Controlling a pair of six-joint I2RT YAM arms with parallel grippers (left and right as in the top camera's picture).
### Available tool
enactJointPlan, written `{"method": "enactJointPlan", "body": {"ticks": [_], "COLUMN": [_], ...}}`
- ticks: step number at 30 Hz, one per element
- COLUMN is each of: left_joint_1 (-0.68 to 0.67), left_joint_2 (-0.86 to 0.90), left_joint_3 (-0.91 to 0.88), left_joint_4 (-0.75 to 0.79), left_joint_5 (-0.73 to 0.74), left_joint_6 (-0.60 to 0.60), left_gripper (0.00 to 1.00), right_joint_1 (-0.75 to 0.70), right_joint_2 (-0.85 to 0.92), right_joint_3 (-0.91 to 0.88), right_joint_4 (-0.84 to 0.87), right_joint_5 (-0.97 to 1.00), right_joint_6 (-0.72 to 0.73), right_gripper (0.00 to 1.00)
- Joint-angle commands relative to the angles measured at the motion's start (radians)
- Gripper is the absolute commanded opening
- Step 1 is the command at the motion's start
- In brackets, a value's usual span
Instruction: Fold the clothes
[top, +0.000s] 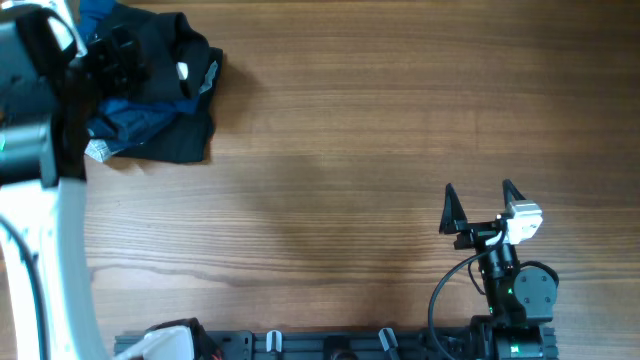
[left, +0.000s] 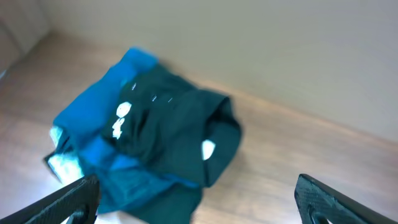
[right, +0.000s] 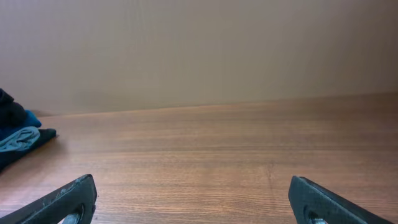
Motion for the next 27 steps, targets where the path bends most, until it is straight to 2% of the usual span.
{"method": "enactJointPlan", "body": {"ticks": [1,4,9,15,20,27], "left_joint_1": [-0.006,-0.006,-0.006,-0.029,-0.069,-0.107], "left_joint_2": [-0.121,-0.251,-0.520,-0.827,-1.083,-1.255], "left_joint_3": [-0.080,-0.260,-0.730,-1.223,-1.479,-1.592], "left_joint_4": [0.060,0.227,0.596,0.906,0.975,0.951], "left_joint_5": [0.112,0.156,0.157,0.164,0.164,0.160], "left_joint_6": [-0.003,-0.008,-0.113,-0.163,-0.163,-0.163], "left_gripper": [1.00,1.00,1.00,1.00,1.00,1.00], "right_joint_1": [-0.002,-0.002,-0.002,-0.002,-0.002,-0.002], "right_joint_2": [-0.012,-0.012,-0.012,-0.012,-0.012,-0.012], "right_joint_3": [-0.002,-0.002,-0.002,-0.002,-0.002,-0.002], "right_joint_4": [0.003,0.003,0.003,0.003,0.003,0.003], "right_joint_5": [0.018,0.018,0.018,0.018,0.018,0.018], "right_joint_6": [0.014,0.015,0.015,0.015,0.015,0.014], "right_gripper": [1.00,1.00,1.00,1.00,1.00,1.00]}}
